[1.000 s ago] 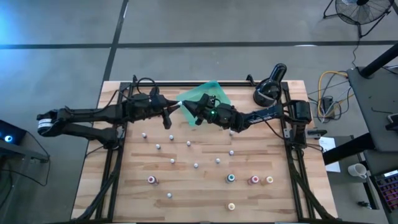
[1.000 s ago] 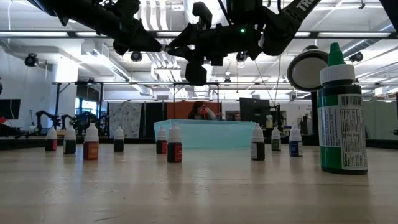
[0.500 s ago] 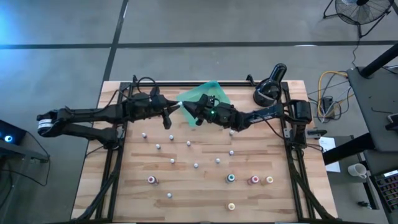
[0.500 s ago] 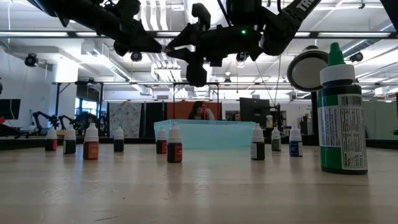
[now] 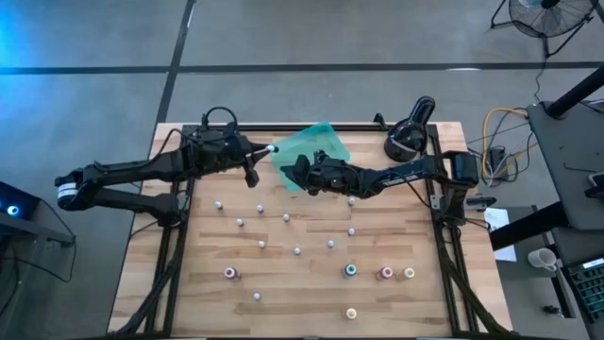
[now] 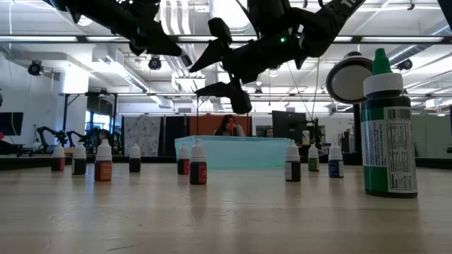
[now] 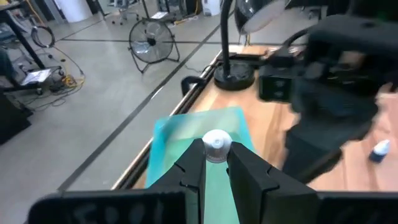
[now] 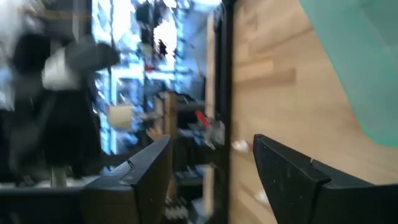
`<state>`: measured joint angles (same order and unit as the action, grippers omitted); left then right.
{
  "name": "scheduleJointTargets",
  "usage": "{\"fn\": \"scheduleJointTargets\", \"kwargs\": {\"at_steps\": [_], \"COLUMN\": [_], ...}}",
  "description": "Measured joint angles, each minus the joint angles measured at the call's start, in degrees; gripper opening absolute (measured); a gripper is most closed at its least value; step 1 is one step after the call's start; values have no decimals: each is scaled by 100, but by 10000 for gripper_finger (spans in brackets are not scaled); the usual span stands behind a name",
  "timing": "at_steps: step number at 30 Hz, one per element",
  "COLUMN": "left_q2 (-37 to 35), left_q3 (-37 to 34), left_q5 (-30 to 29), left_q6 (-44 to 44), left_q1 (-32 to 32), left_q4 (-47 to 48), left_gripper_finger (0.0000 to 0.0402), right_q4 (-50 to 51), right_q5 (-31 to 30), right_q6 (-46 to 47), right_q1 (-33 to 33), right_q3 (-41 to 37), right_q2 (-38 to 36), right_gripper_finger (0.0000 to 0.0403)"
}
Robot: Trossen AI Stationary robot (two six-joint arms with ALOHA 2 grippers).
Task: Pick & Place food coloring
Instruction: Adjust the red small food coloring bottle
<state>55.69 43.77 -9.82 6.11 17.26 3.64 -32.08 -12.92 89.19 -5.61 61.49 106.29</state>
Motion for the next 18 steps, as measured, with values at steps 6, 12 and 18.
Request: {"fn": "scheduleJointTargets", "kwargs": {"at_steps": [6,12,18], "left_q2": [528,1518,2736], "left_q3": [28,356,1235], "left_q5": [963,1387,1718], "left_q6": [183,558,1002], "left_q1": [696,1118,1154], "left_q4": [170,202,137], "left_gripper_finger": [21,22,23], "right_q4": [1494,3825,5112], "right_q5": [302,-795,-2026], "right_q6": [-597,-865,-688], "right_q1": [185,614,1009], "right_q3": [0,2,7], "right_q2": [-773,-1975,-2885], "right_gripper_finger": [221,221,221]}}
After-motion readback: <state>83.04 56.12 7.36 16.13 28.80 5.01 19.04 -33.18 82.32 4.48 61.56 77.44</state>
